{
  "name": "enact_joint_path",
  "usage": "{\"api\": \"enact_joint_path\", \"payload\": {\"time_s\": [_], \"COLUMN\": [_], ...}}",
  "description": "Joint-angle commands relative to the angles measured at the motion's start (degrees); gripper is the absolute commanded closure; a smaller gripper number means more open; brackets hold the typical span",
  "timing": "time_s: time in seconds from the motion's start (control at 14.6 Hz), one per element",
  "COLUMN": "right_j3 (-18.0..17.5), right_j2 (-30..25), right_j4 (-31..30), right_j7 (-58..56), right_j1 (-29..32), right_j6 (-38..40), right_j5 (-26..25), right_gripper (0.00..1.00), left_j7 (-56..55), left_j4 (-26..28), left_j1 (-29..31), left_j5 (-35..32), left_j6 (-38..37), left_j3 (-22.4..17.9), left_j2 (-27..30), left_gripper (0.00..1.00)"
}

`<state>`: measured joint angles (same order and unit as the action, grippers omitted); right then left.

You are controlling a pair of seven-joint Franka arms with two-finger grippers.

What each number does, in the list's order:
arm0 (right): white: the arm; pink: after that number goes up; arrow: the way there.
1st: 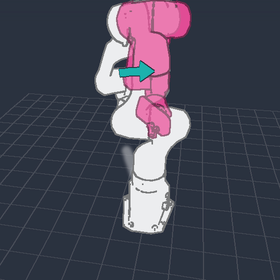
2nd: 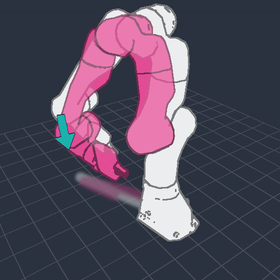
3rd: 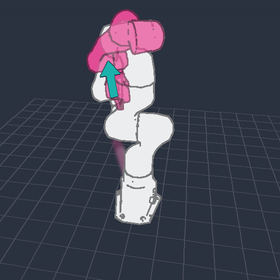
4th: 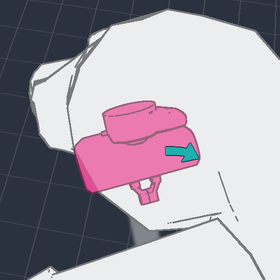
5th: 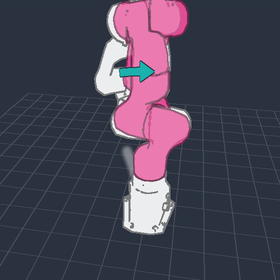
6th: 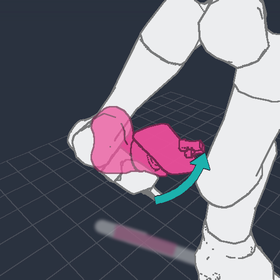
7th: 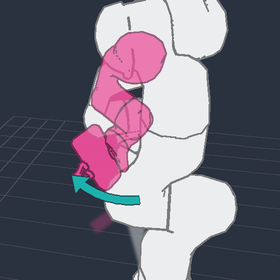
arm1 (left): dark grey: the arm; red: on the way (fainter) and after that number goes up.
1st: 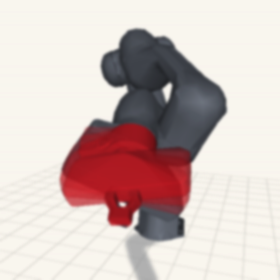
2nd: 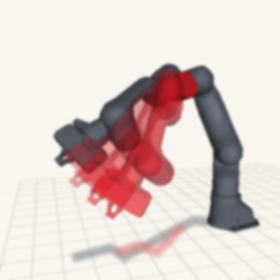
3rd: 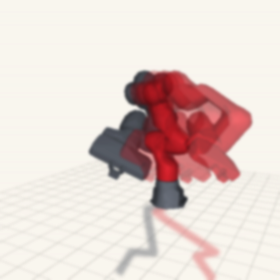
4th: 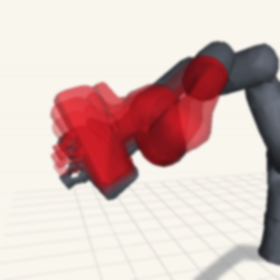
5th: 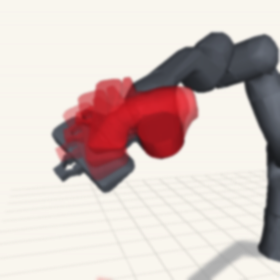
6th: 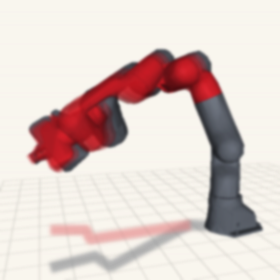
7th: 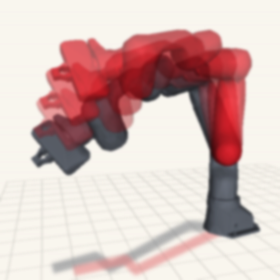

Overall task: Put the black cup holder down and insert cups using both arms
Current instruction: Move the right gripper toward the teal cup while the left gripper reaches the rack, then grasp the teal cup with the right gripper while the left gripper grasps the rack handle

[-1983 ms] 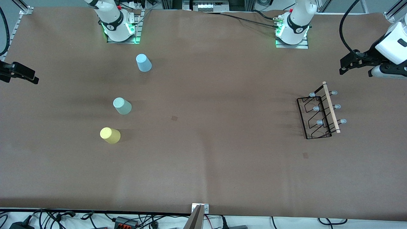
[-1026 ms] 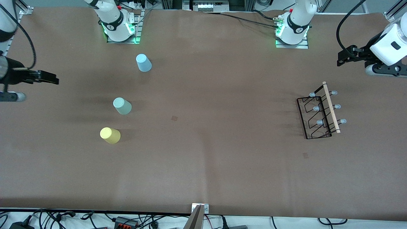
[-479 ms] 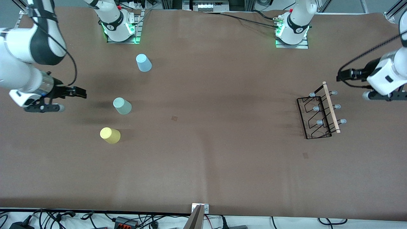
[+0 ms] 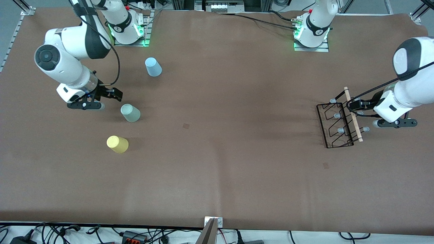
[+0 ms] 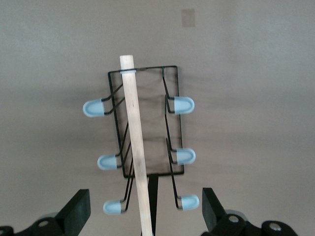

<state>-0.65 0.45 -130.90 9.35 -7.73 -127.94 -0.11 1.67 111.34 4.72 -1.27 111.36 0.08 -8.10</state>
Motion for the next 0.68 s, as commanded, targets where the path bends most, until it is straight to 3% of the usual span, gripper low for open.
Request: {"api": "enact_joint_path", "payload": {"time_s": [0.0, 0.21, 0.62], "right_j3": [0.48, 0.48, 0.56], "right_j2": [1.30, 5.16, 7.46], "right_j4": [-1.64, -1.64, -1.56], "right_j7": [0.67, 1.11, 7.70], "right_j1": [-0.27, -0.36, -3.60], "right_j6": [-4.76, -10.74, -13.74], "right_j5": [0.72, 0.63, 0.72], "right_gripper": [0.00, 0.00, 0.00], "left_j7": [1.05, 1.05, 0.97], "left_j4": [6.42, 11.17, 12.76], "left_j1": [0.64, 0.90, 1.16], "left_j5": [-1.19, -1.19, -1.19], "left_j6": [6.66, 12.90, 13.53], "left_j3": [0.18, 0.27, 0.27], "left_j2": [1.95, 1.95, 1.07], "left_gripper": [0.05, 0.10, 0.76]}}
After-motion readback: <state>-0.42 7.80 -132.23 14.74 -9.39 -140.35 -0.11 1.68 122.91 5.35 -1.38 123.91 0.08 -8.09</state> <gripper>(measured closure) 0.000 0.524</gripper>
